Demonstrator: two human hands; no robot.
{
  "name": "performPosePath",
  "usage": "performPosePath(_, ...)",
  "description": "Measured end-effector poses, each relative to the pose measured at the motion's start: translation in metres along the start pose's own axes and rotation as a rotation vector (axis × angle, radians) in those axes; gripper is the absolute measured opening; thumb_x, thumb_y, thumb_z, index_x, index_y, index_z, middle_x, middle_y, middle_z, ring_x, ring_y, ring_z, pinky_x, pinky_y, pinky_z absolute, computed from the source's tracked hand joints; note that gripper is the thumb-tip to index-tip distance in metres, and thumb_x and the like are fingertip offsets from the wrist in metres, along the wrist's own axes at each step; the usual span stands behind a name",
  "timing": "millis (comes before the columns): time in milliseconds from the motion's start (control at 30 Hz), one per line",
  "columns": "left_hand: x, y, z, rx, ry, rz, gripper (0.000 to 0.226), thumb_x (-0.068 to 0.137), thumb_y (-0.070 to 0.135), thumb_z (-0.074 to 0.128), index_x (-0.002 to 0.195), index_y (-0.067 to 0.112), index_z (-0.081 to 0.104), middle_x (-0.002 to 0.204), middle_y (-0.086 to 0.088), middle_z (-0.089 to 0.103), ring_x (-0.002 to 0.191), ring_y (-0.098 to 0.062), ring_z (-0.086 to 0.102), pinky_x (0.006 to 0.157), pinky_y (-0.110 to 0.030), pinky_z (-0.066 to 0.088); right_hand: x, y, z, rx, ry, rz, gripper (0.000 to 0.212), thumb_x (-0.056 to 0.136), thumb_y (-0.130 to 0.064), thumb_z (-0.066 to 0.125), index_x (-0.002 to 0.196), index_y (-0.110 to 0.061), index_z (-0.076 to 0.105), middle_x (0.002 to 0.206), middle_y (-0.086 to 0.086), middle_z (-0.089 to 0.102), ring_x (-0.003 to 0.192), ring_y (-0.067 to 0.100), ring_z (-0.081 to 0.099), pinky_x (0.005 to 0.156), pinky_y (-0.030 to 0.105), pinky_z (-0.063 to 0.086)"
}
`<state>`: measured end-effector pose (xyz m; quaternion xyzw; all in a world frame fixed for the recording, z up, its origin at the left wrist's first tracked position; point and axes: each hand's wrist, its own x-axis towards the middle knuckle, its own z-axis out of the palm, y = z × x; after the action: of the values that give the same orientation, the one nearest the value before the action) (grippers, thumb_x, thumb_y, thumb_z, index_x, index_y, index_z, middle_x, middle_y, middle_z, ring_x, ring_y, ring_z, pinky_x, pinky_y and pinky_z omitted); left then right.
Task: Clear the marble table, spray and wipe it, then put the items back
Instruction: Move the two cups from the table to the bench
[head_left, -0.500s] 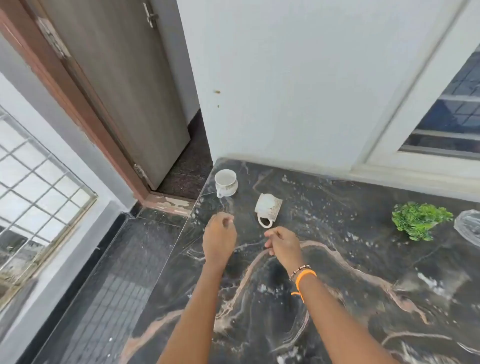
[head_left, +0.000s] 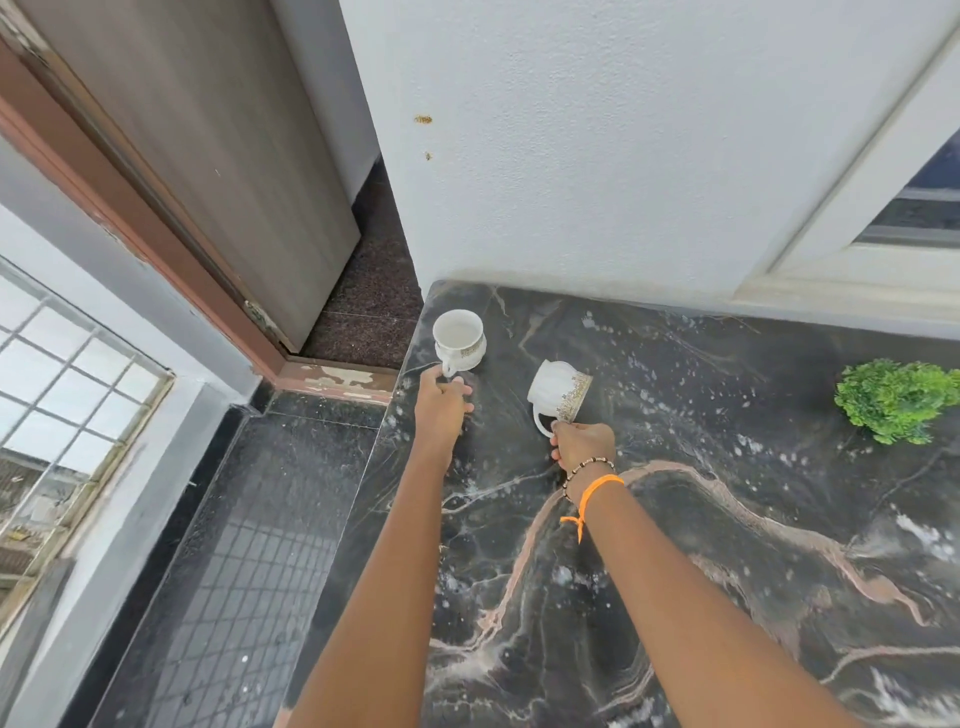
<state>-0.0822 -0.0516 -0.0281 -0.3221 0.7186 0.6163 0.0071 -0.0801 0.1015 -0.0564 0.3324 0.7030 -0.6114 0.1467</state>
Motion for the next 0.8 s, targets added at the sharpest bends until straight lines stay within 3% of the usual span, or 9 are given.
performPosePath(100,0.006,0.002,0.001,0.117,-0.04,0.042,0.014,0.096,0.023,0.04,0.093,0.017,0.052,0.078,0.002,0.057,0.06,-0.007,0.052,0.048,-0.017,0.037,0.004,-0.003,-0.007,0.015,-0.003,-0.02,0.035,0.082,-0.01,0.06,0.048,-0.011,0.054,0.048,0.004,0.047,0.034,0.012,0.036,0.037,0.02,0.029)
performPosePath(167,0.006,-0.001,0.002,0.17,-0.093,0.083,0.025,0.095,0.026,0.041,0.073,0.017,0.051,0.067,0.002,0.052,0.056,-0.009,0.048,0.042,-0.011,0.035,0.006,-0.003,-0.014,0.007,-0.029,-0.052,0.038,0.083,-0.011,0.061,0.046,-0.013,0.051,0.05,0.005,0.044,0.04,0.013,0.031,0.042,0.022,0.026)
performPosePath(233,0.001,-0.005,0.005,0.169,-0.135,0.106,0.033,0.095,0.026,0.044,0.063,0.017,0.049,0.06,0.003,0.047,0.053,-0.009,0.043,0.043,-0.01,0.034,0.007,-0.003,-0.022,0.004,-0.075,-0.046,0.041,0.086,-0.014,0.06,0.046,-0.013,0.047,0.052,0.004,0.039,0.034,0.007,0.027,0.036,0.017,0.021)
performPosePath(333,-0.011,-0.015,0.011,0.136,-0.176,0.117,0.036,0.095,0.024,0.047,0.061,0.016,0.051,0.055,0.004,0.041,0.051,-0.009,0.035,0.048,-0.017,0.031,0.005,-0.003,-0.033,0.09,-0.122,-0.004,0.035,0.089,-0.016,0.058,0.055,-0.013,0.048,0.055,0.004,0.038,0.025,0.003,0.023,0.029,0.014,0.017)
performPosePath(467,-0.037,-0.023,0.02,0.152,-0.154,0.162,0.036,0.095,0.023,0.049,0.059,0.014,0.05,0.053,0.004,0.038,0.051,-0.011,0.031,0.051,-0.025,0.025,-0.001,-0.007,-0.052,0.239,-0.097,-0.029,0.028,0.09,-0.011,0.057,0.063,-0.013,0.049,0.057,0.002,0.041,0.028,0.002,0.031,0.03,0.012,0.023)
performPosePath(600,-0.076,-0.021,0.04,0.169,-0.136,0.198,0.032,0.094,0.021,0.048,0.065,0.009,0.053,0.055,0.002,0.041,0.053,-0.014,0.032,0.054,-0.029,0.025,-0.011,-0.001,-0.091,0.108,0.009,-0.231,0.03,0.087,-0.01,0.059,0.06,-0.009,0.048,0.053,0.005,0.042,0.044,0.011,0.039,0.047,0.022,0.036)
performPosePath(667,-0.101,-0.019,0.055,0.199,-0.162,0.229,0.035,0.095,0.021,0.048,0.061,0.012,0.052,0.054,0.003,0.042,0.052,-0.013,0.033,0.053,-0.029,0.026,-0.02,0.005,-0.118,0.063,0.063,-0.327,0.024,0.086,-0.01,0.061,0.065,-0.003,0.051,0.052,0.005,0.042,0.051,0.016,0.039,0.056,0.028,0.035)
performPosePath(800,-0.155,-0.02,0.091,0.204,-0.241,0.283,0.039,0.094,0.022,0.051,0.056,0.013,0.048,0.055,0.003,0.036,0.057,-0.013,0.029,0.057,-0.029,0.024,-0.038,0.022,-0.186,0.018,0.174,-0.416,0.021,0.083,-0.014,0.064,0.067,-0.004,0.054,0.055,-0.001,0.047,0.053,0.012,0.042,0.054,0.021,0.034)
